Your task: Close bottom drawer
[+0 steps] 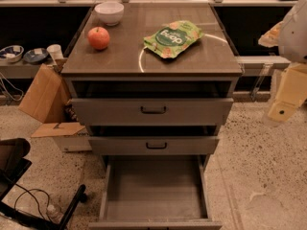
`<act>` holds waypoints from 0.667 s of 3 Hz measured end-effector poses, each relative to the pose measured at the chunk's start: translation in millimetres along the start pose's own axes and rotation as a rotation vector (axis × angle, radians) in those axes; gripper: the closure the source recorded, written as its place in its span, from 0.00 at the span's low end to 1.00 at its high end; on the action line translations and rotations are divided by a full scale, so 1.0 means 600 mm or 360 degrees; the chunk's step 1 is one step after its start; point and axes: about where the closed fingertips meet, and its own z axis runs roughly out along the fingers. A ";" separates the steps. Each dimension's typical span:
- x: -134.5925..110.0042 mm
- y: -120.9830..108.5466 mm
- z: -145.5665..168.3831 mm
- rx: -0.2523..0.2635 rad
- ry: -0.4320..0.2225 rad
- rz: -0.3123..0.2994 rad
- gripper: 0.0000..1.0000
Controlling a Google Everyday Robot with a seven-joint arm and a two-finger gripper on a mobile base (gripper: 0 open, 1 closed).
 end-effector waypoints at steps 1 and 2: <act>0.000 0.000 0.000 0.0000 0.0000 0.0000 0.00; 0.016 0.010 0.045 -0.0017 -0.0004 0.0052 0.00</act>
Offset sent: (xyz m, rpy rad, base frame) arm 0.0007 -0.0126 -0.0986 0.0469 0.0634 -0.0896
